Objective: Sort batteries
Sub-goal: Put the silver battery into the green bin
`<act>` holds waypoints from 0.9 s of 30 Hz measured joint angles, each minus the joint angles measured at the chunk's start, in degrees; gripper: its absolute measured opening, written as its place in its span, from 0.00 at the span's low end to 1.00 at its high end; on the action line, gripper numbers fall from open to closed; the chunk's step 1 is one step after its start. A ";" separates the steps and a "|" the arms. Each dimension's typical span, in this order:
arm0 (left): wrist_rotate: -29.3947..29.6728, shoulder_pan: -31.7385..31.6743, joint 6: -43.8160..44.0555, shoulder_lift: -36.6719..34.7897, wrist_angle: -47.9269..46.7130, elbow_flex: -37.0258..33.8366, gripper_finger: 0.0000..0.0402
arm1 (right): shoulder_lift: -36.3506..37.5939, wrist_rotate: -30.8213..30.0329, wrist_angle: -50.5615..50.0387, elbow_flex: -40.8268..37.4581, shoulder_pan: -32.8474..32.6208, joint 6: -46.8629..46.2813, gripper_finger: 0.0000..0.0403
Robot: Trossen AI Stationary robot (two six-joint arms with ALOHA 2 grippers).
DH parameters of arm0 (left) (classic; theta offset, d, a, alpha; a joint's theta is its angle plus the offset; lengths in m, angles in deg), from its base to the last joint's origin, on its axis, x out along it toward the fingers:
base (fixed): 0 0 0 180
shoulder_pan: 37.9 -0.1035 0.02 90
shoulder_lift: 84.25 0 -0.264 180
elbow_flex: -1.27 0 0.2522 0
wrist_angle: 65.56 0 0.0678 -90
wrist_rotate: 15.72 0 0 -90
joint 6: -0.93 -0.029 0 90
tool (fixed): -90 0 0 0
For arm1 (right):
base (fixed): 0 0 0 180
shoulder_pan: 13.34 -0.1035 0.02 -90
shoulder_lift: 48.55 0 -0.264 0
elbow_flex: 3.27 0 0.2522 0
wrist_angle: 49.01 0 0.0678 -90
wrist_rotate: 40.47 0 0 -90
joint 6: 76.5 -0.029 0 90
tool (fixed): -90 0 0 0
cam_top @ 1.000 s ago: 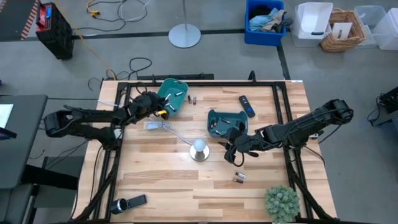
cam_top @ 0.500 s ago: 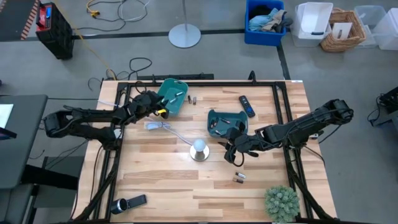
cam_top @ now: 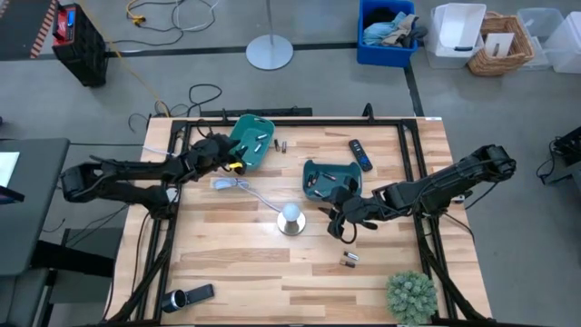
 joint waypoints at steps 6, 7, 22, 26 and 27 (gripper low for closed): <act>0.02 1.12 -0.40 -4.29 -2.55 0.00 0.41 | 0.00 0.00 -0.01 0.00 -0.02 0.01 0.40; -0.01 1.36 -0.42 -4.95 -3.23 0.00 0.41 | 0.00 0.00 0.00 0.00 -0.02 0.01 0.40; -4.69 8.25 -1.92 -10.29 -10.21 -0.03 0.40 | 0.00 0.00 0.00 0.00 0.21 0.03 0.40; -5.05 9.57 -1.86 -13.40 -8.89 -1.51 0.40 | 0.00 0.00 -0.01 0.00 0.17 0.56 0.40; -5.04 9.61 -1.84 -14.19 -8.96 -1.85 0.40 | 0.00 0.00 -0.01 0.00 0.17 0.93 0.40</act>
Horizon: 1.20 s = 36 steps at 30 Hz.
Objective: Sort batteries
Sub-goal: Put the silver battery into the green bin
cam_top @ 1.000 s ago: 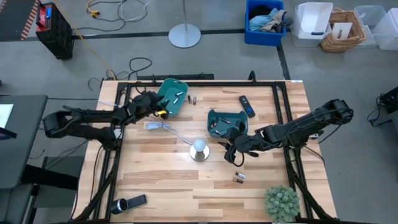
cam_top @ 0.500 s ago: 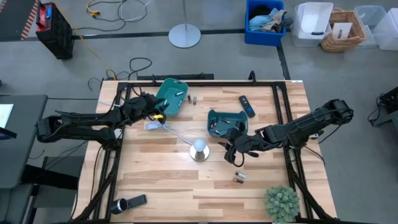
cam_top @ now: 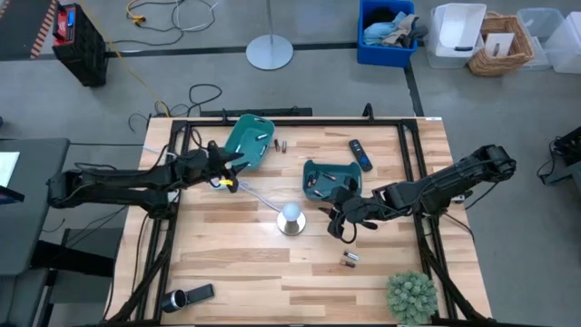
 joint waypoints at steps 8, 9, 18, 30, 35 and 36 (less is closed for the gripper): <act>-0.57 0.01 2.34 -4.72 0.05 -2.90 0.40 | 0.00 0.00 -0.02 0.00 -0.02 1.87 0.40; -0.63 0.01 2.72 -4.79 0.08 -3.05 0.40 | 0.00 0.00 -0.04 0.00 -0.02 1.98 0.40; -1.11 0.26 4.22 -4.95 0.09 -3.44 0.40 | 0.01 -0.01 -0.67 0.00 -0.66 2.26 0.40; -1.13 3.31 2.58 -4.95 0.11 -3.44 0.41 | -0.69 0.01 -3.15 0.00 -5.63 -5.93 0.40; -1.11 5.15 2.54 -4.95 0.11 -3.44 0.41 | -3.45 0.12 -4.98 0.81 -8.37 -11.88 0.40; -1.13 5.61 2.50 -4.95 0.11 -3.44 0.41 | -4.36 0.25 -6.34 1.33 -8.87 -13.24 0.40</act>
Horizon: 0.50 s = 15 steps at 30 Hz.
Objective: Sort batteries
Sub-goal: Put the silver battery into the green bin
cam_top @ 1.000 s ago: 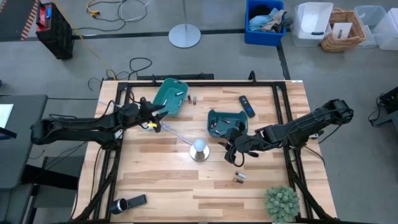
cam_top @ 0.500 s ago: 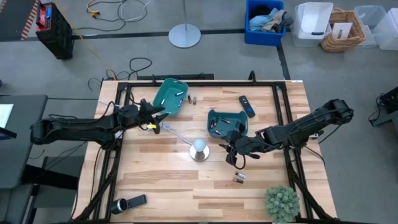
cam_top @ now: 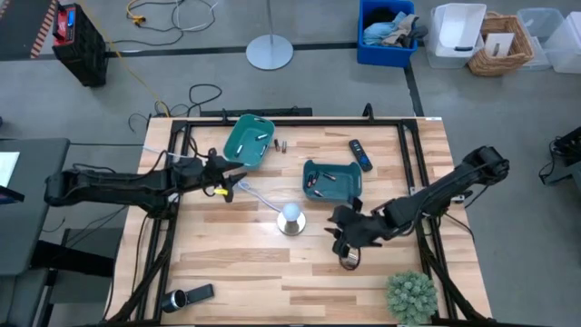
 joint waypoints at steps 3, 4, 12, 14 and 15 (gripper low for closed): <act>0.02 1.20 -1.00 0.00 0.02 0.00 0.41 | -2.97 0.31 -5.35 2.33 -1.30 -4.53 0.41; 0.03 1.58 -1.19 0.00 0.05 0.00 0.41 | -3.98 0.88 -7.40 3.34 -1.72 -6.18 0.41; 0.35 3.03 -2.04 0.00 0.06 0.00 0.41 | -10.86 2.96 -20.16 12.36 -6.40 -13.43 0.50; 0.42 3.03 -2.90 0.00 0.07 0.00 0.41 | -12.04 2.96 -23.54 14.25 -7.57 -14.87 0.50; 0.42 3.03 -3.28 0.00 0.07 0.00 0.41 | -12.61 2.96 -25.37 14.92 -8.09 -16.00 0.50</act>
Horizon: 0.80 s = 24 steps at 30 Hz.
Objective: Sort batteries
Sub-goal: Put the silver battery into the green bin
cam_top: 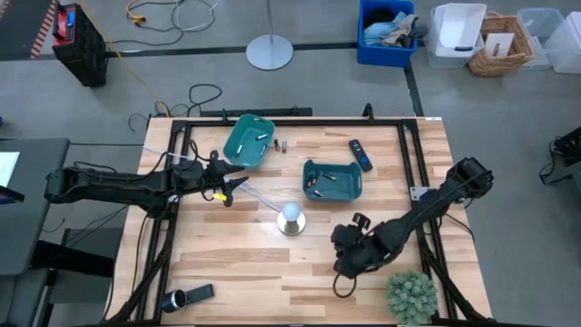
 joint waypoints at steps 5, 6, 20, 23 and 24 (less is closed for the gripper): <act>0.02 0.00 -0.36 0.00 0.16 -0.02 0.41 | -1.11 0.83 -3.43 0.20 -2.45 -6.93 0.50; 0.02 0.00 -0.36 0.00 0.17 -0.02 0.41 | -1.11 0.87 -3.41 0.20 -2.85 -8.26 0.50; 0.04 0.00 -0.93 0.00 -0.05 -0.02 0.40 | -1.08 -3.70 -6.75 0.20 -6.96 -17.34 0.50; 0.04 0.00 -0.98 0.00 -0.15 -0.02 0.40 | -1.08 -4.16 -6.93 0.20 -7.78 -18.91 0.50; 0.04 -0.01 -0.98 0.00 -0.15 -0.02 0.40 | -1.08 -4.68 -6.93 0.20 -8.09 -19.27 0.50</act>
